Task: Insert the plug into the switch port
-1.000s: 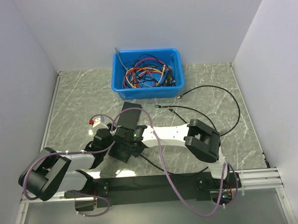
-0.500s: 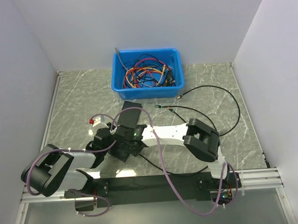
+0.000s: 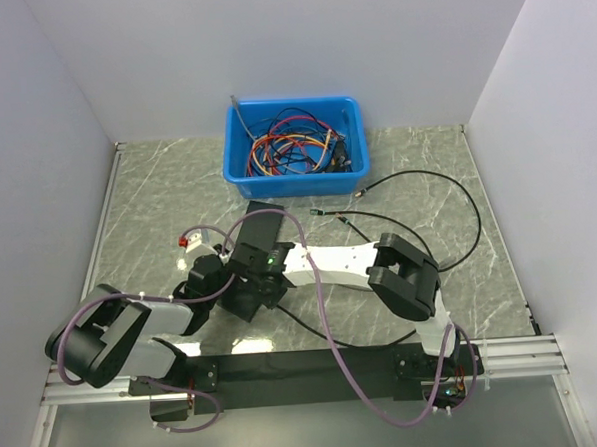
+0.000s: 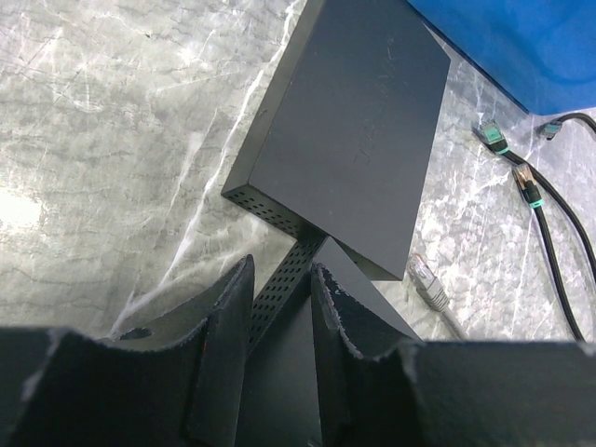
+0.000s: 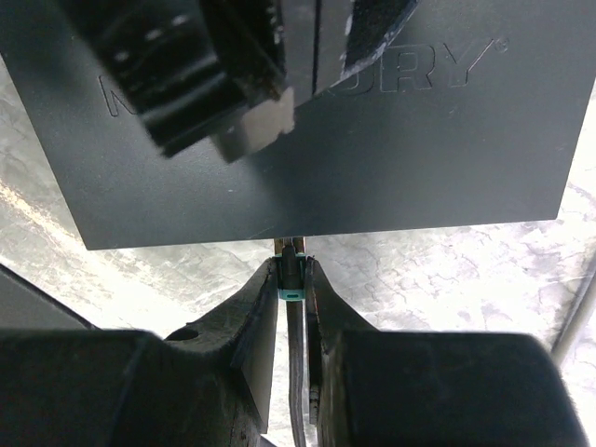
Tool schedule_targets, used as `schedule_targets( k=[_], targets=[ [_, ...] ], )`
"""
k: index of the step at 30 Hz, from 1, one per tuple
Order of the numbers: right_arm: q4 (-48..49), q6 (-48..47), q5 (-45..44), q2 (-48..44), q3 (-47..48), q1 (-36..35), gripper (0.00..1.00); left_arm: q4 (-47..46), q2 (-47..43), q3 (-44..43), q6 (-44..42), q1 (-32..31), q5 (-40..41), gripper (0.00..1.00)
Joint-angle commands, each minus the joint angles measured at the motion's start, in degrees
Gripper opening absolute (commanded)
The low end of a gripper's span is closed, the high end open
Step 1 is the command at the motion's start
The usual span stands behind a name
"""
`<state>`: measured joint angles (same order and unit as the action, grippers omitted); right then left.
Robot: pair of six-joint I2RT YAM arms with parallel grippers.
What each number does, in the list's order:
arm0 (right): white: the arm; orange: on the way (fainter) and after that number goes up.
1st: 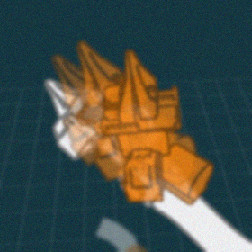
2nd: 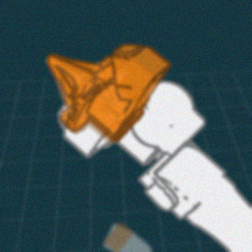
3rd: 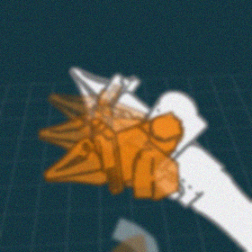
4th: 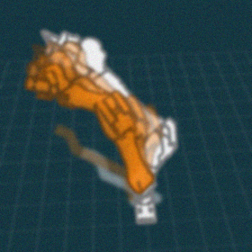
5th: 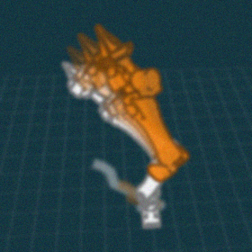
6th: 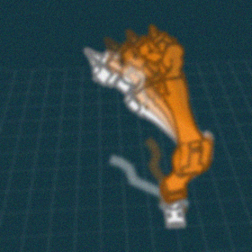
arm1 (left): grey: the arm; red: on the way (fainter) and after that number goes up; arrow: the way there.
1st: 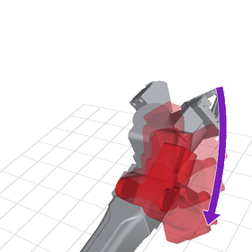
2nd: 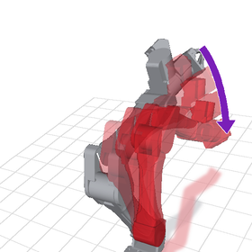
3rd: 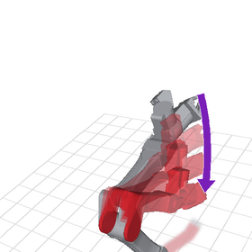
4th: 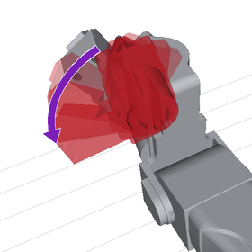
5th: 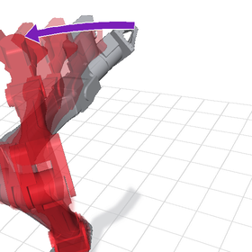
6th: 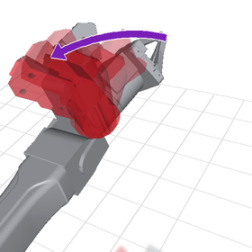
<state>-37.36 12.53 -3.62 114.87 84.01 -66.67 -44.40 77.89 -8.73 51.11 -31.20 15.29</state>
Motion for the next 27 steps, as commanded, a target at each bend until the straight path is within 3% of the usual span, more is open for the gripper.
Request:
schedule_targets(
  k=[1,11,20,27],
  targets=[
    [15.7,1.8,-3.9,0.4,3.9,2.4,0.0,6.7,2.1,2.6,0.8,-2.5,-8.5,0.35],
    [19.2,3.3,-4.8,2.5,2.9,3.2,0.0,4.2,4.9,3.7,1.7,-3.1,-9.6,0.32],
    [22.8,3.2,-7.2,-1.7,2.1,5.8,0.0,2.5,6.7,4.2,2.1,-4.0,-9.8,0.08],
    [23.5,3.5,-6.4,-1.8,1.7,7.8,0.0,3.0,6.7,4.3,2.6,-4.2,-9.6,0.05]
  ],
)
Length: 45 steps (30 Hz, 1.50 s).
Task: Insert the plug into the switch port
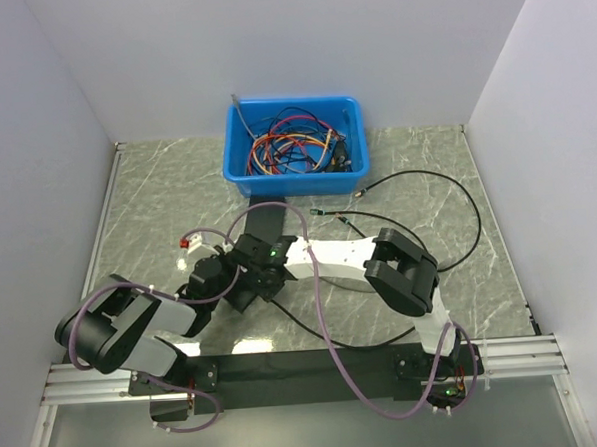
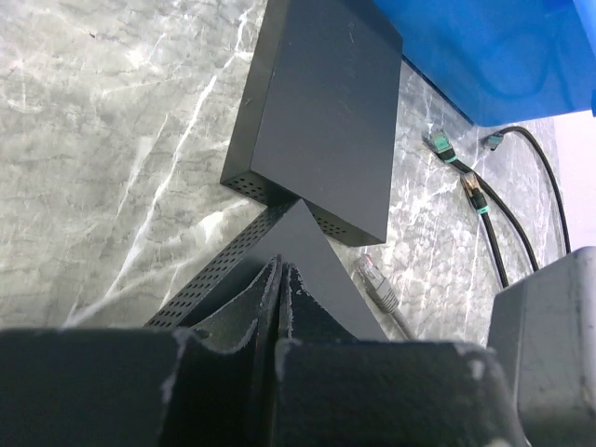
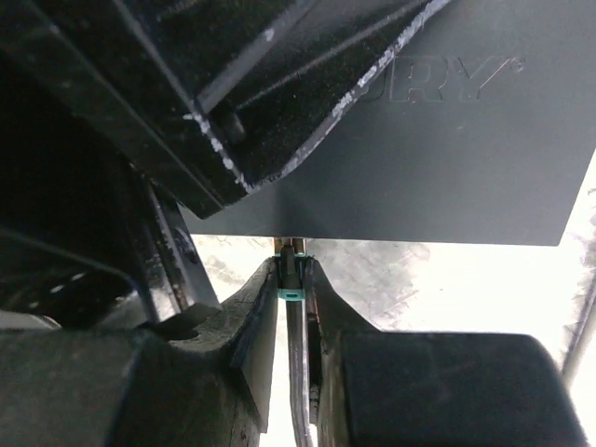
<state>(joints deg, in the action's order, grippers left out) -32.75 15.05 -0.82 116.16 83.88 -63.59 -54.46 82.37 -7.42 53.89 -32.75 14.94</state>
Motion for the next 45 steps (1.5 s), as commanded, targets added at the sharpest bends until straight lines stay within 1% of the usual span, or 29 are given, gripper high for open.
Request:
schedule_targets(
  k=[1,6,7,8,9,11,20,24,27,28,30,31,33,34,37,40,45],
  targets=[
    [19.1,1.0,-9.1,-3.0,1.3,4.7,0.0,13.1,2.1,3.0,-0.1,-2.8,-9.1,0.06],
    [20.7,3.0,-7.8,-3.6,-3.4,4.7,0.0,13.8,2.1,2.9,0.3,-2.8,-8.5,0.08],
    [21.1,3.4,-7.6,-3.7,-4.2,4.7,0.02,13.9,2.0,2.8,0.4,-2.8,-8.4,0.08],
    [21.8,3.7,-7.4,-4.0,-5.4,4.7,0.12,13.9,2.1,2.7,0.3,-2.8,-8.3,0.08],
    [22.0,4.0,-7.0,-4.2,-6.0,4.8,0.18,14.1,2.0,2.7,0.5,-2.8,-8.3,0.08],
    [22.6,4.4,-6.7,-4.7,-7.3,4.7,0.27,14.1,1.8,2.8,0.6,-2.8,-8.3,0.09],
    [23.9,4.9,-6.5,-7.7,-12.0,4.5,0.48,15.0,1.2,2.9,1.1,-2.8,-7.6,0.09],
    [24.6,5.3,-6.0,-9.6,-14.1,4.4,0.54,15.8,0.7,2.8,1.1,-2.8,-7.3,0.1],
    [24.8,5.6,-5.7,-12.4,-15.9,3.9,0.58,17.9,-1.1,2.1,1.0,-2.8,-6.8,0.13],
    [24.9,5.8,-5.5,-13.3,-16.5,3.7,0.59,18.6,-1.9,1.9,1.0,-2.8,-6.5,0.21],
    [25.0,6.0,-4.7,-16.0,-17.9,3.7,0.61,20.2,-4.7,1.6,1.0,-2.8,-5.6,0.27],
    [25.0,6.1,-4.1,-16.9,-18.3,3.7,0.62,21.8,-5.9,1.4,1.0,-2.8,-5.2,0.34],
    [25.2,6.3,-3.6,-19.4,-19.4,3.8,0.64,23.2,-8.7,0.8,0.8,-2.8,-4.5,0.39],
    [25.0,6.4,-3.0,-20.0,-19.6,3.8,0.66,25.1,-9.6,0.6,0.8,-2.8,-4.3,0.45],
    [24.6,6.6,-3.1,-21.4,-20.4,3.7,0.69,27.5,-12.1,-0.3,0.6,-2.8,-3.8,0.55],
    [24.5,7.1,-4.3,-21.2,-21.0,3.9,0.7,29.0,-14.0,-1.1,0.3,-2.8,-3.4,0.61],
    [24.4,7.8,-4.9,-19.2,-20.6,6.1,0.7,33.2,-18.0,-2.0,-0.2,-2.8,-4.8,0.64]
  ],
)
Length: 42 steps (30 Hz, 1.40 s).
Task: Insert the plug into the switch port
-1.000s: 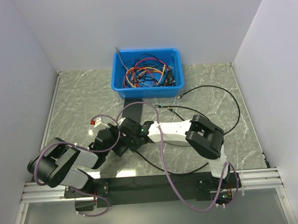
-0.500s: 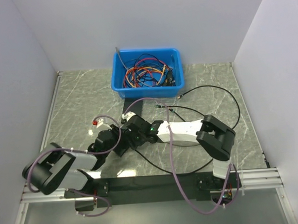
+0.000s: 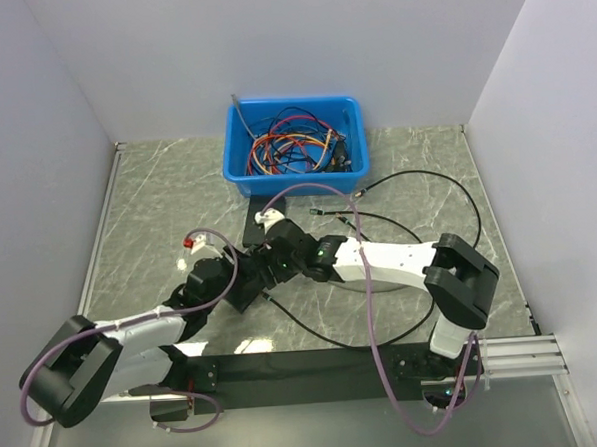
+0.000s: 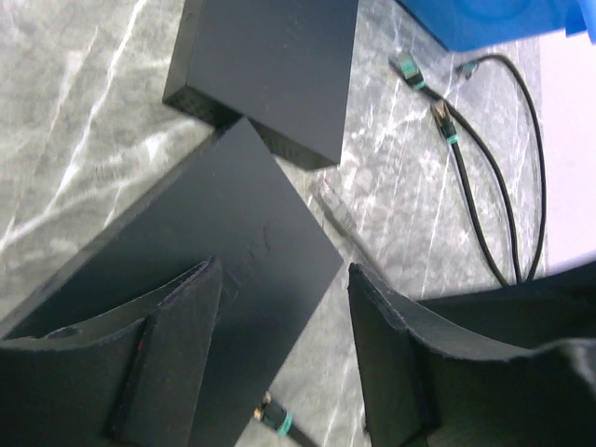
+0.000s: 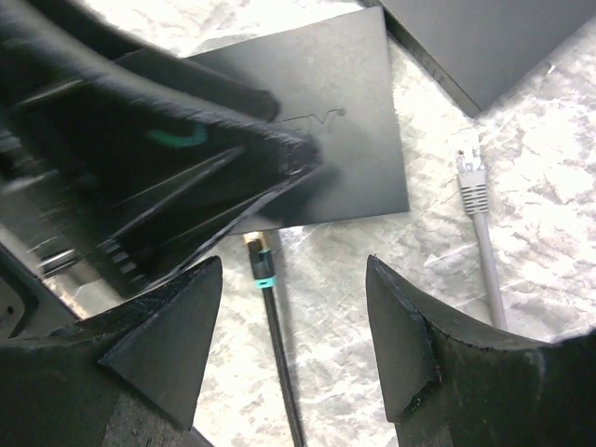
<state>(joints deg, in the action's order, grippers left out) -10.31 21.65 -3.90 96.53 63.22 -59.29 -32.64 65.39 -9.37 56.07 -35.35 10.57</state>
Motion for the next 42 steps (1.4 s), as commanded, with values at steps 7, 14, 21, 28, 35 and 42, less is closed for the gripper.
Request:
schedule_targets(
  k=[7,14,21,28,35,42],
  targets=[
    [3.4,1.9,0.7,4.1,1.8,5.2,0.7,23.7,-9.1,-1.4,-0.2,-0.2,-1.2,0.68],
    [4.5,2.3,3.0,8.2,4.2,5.8,0.7,34.8,-16.9,-2.3,2.5,-0.5,-2.8,0.66],
    [6.3,2.9,4.9,9.8,4.3,5.8,0.7,47.5,-24.2,-2.2,7.1,-1.5,-2.3,0.66],
    [7.0,3.0,7.3,12.0,6.0,5.8,0.7,54.6,-34.4,0.2,11.1,-2.4,-2.4,0.67],
    [8.2,3.4,12.8,16.2,11.2,5.4,0.69,57.9,-35.8,-1.7,10.8,-2.5,-1.6,0.68],
    [7.5,2.0,15.3,20.2,17.6,3.4,0.69,55.9,-33.8,-2.4,9.1,-2.6,-1.8,0.68]
  ],
)
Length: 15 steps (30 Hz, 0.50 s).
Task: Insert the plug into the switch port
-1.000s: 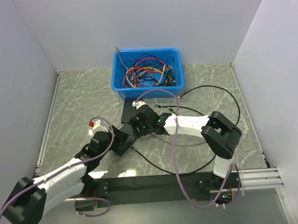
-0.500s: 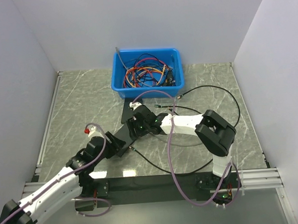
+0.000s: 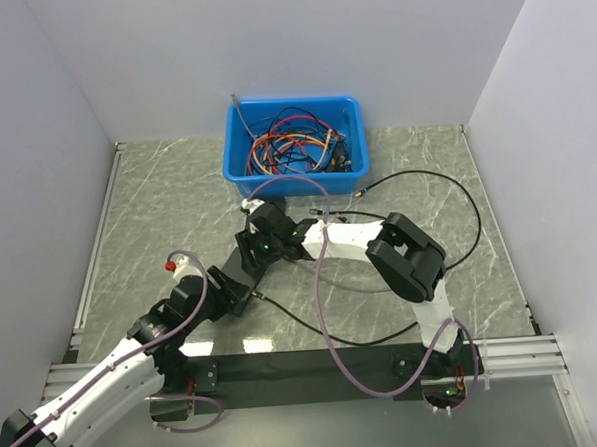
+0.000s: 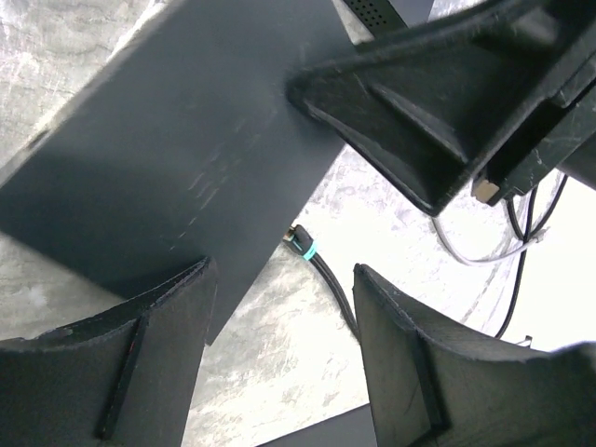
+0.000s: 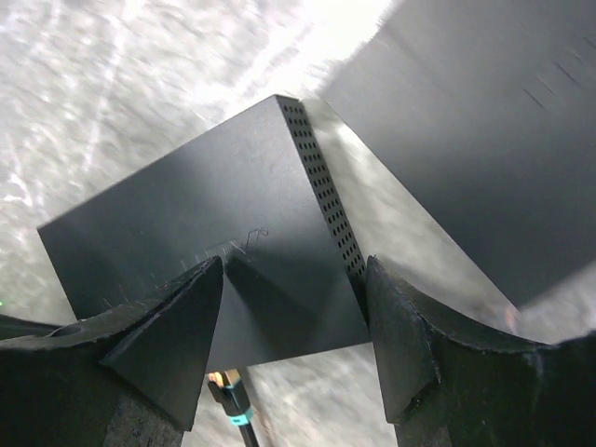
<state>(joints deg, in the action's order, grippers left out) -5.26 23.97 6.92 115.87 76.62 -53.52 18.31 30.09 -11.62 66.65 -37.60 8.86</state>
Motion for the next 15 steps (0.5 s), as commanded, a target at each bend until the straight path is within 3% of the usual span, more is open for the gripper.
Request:
schedule_targets(
  k=[1,9,15],
  targets=[
    [2.3,-0.5,4.6,1.5,5.5,-2.6,0.69,5.0,1.6,-0.2,-1.4,-0.5,0.0,0.68],
    [1.0,-3.3,1.8,1.5,8.5,-4.5,0.69,5.7,0.6,-1.0,-1.7,-0.4,0.5,0.68],
    [0.6,-5.8,-3.5,-6.3,5.5,-5.5,0.7,5.3,0.1,-1.7,-2.1,-0.5,1.2,0.67]
  ],
)
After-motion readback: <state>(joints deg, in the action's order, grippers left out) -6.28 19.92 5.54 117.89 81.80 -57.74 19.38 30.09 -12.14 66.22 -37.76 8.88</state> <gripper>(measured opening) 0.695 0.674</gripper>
